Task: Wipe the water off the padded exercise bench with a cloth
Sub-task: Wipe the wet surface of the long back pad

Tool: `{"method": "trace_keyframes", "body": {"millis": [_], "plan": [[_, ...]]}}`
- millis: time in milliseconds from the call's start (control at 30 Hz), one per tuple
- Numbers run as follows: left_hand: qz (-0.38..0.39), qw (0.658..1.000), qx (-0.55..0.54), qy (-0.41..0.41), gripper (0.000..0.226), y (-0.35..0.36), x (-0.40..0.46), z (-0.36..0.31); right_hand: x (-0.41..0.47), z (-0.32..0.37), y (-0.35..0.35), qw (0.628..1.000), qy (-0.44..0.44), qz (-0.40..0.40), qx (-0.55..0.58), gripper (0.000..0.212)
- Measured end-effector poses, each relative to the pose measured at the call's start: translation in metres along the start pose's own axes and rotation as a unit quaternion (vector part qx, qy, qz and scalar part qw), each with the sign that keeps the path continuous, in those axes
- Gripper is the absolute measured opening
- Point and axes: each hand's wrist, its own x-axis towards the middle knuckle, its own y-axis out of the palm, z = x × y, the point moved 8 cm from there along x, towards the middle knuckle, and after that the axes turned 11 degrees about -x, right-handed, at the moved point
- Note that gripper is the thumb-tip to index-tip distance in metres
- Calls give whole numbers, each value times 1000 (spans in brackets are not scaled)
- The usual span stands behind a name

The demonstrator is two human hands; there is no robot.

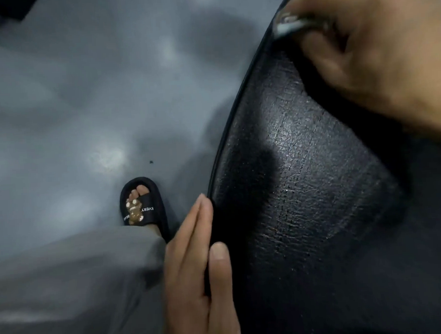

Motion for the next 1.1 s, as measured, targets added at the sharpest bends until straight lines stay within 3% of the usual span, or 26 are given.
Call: {"method": "trace_keyframes", "body": {"millis": [133, 333, 433, 500, 600, 667, 833, 900, 1100], "plan": [[39, 997, 68, 7, 50, 23, 35, -11, -22, 19, 0, 999, -44, -19, 11, 35], [141, 985, 95, 16, 48, 46, 100, -43, -102, 67, -14, 991, -79, 71, 81, 41], [172, 973, 148, 41, 41, 47, 128, -64, -131, 72, -21, 994, -71, 68, 53, 42], [215, 946, 239, 50, 35, 48, 149, -80, -140, 74, -22, 996, -56, 53, 35, 41], [326, 842, 422, 81, 29, 62, 178, -106, -151, 76, -25, 1000, -1, 14, 12, 40], [351, 806, 464, 113, 29, 68, 191, -126, -161, 87, -28, 1000, 15, 3, 6, 40], [332, 820, 431, 177, 31, 82, 204, -128, -173, 107, -19, 1000, -29, 10, 1, 40], [341, 810, 434, 198, 33, 89, 211, -126, -171, 104, -14, 999, -49, 4, -18, 37], [410, 808, 386, 171, 29, 89, 243, -112, -120, 60, -11, 996, -70, -28, -52, 25]]}}
